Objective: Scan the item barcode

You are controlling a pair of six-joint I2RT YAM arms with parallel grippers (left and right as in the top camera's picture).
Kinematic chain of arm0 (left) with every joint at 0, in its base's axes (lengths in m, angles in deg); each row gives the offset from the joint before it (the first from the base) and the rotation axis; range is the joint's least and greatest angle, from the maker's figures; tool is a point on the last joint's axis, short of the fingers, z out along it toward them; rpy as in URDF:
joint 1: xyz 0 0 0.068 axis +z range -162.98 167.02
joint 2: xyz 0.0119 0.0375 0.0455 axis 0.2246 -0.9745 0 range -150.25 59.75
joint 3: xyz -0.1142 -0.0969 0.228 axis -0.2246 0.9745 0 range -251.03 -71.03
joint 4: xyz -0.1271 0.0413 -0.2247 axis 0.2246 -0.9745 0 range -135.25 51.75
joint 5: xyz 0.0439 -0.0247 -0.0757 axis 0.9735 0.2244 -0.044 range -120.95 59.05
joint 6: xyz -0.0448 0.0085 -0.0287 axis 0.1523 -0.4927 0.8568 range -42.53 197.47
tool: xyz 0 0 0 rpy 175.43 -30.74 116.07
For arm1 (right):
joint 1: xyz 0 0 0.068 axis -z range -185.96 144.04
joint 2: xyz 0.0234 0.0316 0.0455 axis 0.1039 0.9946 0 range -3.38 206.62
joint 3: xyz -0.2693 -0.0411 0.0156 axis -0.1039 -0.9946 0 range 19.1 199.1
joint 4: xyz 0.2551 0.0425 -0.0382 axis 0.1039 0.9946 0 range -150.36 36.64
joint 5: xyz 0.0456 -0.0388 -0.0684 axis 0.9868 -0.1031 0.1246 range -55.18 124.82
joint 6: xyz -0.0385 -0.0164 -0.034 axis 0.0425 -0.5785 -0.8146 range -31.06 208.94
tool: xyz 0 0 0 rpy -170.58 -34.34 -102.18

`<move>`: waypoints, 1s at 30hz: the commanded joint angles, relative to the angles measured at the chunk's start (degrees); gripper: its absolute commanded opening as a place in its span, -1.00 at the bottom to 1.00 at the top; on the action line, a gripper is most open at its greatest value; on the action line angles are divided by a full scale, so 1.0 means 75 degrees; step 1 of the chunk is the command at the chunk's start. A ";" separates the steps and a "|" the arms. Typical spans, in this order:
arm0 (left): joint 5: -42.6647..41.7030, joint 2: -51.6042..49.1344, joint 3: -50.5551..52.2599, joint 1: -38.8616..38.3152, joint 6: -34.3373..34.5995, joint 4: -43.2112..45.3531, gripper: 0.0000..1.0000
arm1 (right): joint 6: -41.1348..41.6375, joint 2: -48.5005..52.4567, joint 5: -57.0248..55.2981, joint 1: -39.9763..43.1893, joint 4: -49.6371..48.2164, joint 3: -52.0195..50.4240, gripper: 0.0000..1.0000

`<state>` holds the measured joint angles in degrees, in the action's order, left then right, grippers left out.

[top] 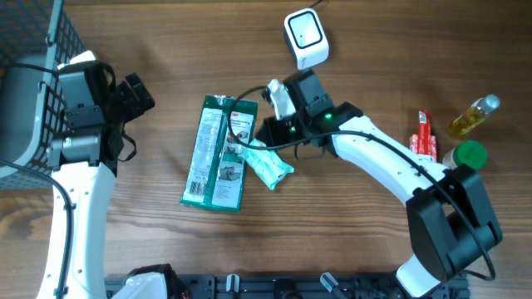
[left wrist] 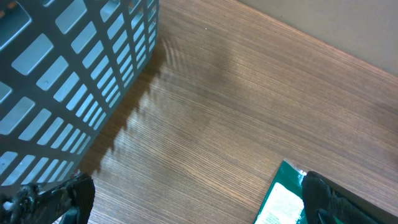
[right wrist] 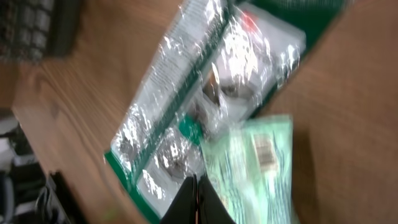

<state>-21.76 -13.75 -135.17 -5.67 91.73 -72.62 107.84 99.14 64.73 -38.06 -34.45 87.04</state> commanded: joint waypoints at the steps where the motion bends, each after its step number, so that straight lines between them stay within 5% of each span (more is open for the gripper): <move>1: 0.0070 -0.0003 -0.0058 0.0044 -0.0070 0.0026 1.00 | 0.0079 0.0032 0.0315 -0.0047 0.1055 -0.0230 -0.91; 18: 0.0070 -0.0003 -0.0058 0.0044 -0.0070 0.0026 1.00 | 0.0501 0.0038 -0.2809 -0.0224 0.1341 -0.0775 -0.90; 30: 0.0070 -0.0003 -0.0058 0.0044 -0.0070 0.0026 1.00 | 0.1099 0.0038 -0.0892 -0.0227 0.2425 -0.0775 -0.89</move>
<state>-21.76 -13.75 -135.17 -5.67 91.71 -72.60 113.39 99.16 54.57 -39.72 -18.53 81.80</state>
